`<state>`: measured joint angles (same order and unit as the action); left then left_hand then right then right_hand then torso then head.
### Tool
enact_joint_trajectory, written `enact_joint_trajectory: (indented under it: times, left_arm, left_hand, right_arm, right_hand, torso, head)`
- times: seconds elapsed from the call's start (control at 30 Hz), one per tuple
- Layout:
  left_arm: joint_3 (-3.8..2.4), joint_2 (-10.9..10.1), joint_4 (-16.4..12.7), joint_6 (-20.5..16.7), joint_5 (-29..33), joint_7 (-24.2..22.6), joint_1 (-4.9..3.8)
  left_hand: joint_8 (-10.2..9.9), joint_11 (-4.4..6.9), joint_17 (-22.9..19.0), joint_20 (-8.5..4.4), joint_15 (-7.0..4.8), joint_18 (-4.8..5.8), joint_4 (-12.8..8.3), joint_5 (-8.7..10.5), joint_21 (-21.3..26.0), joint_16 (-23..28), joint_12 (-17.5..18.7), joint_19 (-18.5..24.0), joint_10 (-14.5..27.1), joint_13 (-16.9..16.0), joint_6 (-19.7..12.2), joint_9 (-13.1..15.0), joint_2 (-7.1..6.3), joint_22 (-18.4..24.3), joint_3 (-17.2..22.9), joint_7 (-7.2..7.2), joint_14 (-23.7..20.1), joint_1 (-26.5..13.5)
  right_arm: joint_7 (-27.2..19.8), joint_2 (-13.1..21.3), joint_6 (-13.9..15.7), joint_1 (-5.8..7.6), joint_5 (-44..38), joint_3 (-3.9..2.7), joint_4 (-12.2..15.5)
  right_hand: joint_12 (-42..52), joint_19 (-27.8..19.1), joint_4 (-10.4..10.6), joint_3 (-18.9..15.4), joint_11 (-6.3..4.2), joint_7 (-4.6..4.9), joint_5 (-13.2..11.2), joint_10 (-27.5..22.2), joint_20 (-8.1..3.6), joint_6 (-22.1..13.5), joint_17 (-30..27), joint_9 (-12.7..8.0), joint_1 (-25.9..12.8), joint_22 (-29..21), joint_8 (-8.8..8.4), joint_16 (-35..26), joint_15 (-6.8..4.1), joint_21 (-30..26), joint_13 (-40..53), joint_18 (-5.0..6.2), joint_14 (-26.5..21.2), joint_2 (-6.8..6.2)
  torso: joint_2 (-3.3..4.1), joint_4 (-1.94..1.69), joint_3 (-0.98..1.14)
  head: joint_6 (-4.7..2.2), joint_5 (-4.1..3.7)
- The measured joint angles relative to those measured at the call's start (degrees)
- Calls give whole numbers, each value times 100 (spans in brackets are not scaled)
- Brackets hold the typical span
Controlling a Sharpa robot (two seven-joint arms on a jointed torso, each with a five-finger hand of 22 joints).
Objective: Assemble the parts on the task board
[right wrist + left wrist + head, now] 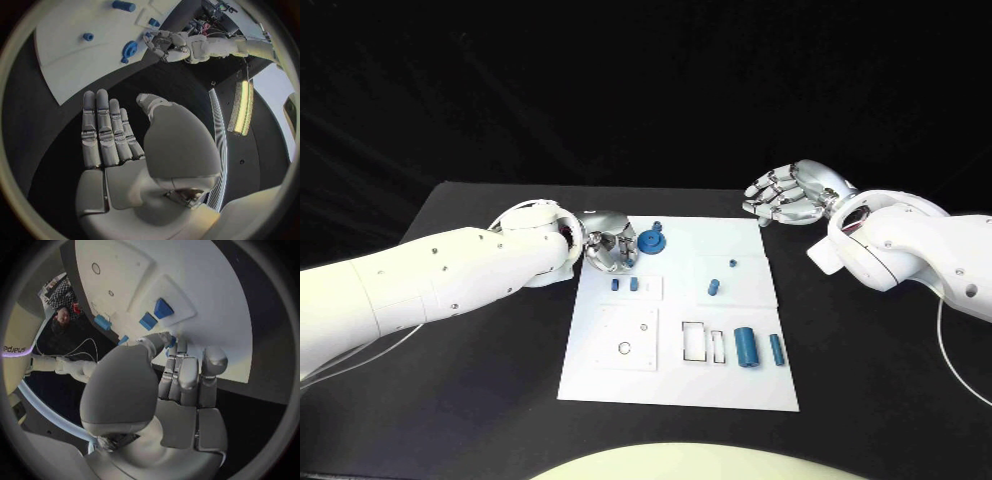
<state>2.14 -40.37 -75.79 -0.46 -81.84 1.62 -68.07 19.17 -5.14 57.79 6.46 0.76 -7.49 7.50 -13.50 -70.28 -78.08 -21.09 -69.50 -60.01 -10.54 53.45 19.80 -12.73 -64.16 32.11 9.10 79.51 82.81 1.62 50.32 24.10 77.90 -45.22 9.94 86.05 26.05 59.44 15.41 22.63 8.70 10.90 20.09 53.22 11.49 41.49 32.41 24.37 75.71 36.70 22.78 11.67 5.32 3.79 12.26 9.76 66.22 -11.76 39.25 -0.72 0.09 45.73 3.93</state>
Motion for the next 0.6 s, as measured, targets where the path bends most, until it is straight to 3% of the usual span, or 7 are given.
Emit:
enact_joint_trajectory:
  times: [0.33, 0.5, 0.6]
  left_arm:
    - [-1, -30, -27, -6, 75, 0, 5]
    - [8, -35, -33, -4, 123, -2, 16]
    - [8, -39, -32, 1, 148, -2, 17]
  left_hand:
    - [-135, -34, -36, 20, 31, 0, -16, 0, 0, 0, 99, 20, -6, 11, -89, -35, -39, 9, 16, 66, -31, -39]
    - [-463, -103, -104, 103, 121, 0, -32, 0, 44, 0, 321, 61, 62, 70, -474, -166, -121, 43, 32, 143, -60, -121]
    - [-526, -127, -134, 112, 121, 0, -32, 0, 71, 10, 362, 71, 63, 82, -523, -202, -145, 64, 32, 174, -60, -145]
  right_arm:
    - [7, 2, -36, -4, -22, 1, 63]
    - [22, 0, -78, -8, -55, 1, 72]
    - [34, 0, -100, -9, -71, 1, 71]
  right_hand:
    - [0, 0, 0, 0, 21, 0, 0, 21, 0, 0, -16, -5, 0, -42, 0, -22, 0, 0, -42, 0, 0, 0]
    - [0, -21, -16, -16, 20, 6, 0, 21, 21, -6, -26, -11, 0, -70, 0, -46, 0, 0, -64, 0, 0, 0]
    - [0, -21, -16, -16, 21, 16, 0, 21, 21, -16, -29, -11, 0, -78, 0, -45, 0, 0, -72, 0, 0, 0]
  torso:
    - [-1, 0, -2]
    - [-1, 0, -2]
    - [-1, 1, -2]
  head:
    - [2, 8]
    - [-2, 8]
    - [-6, 8]
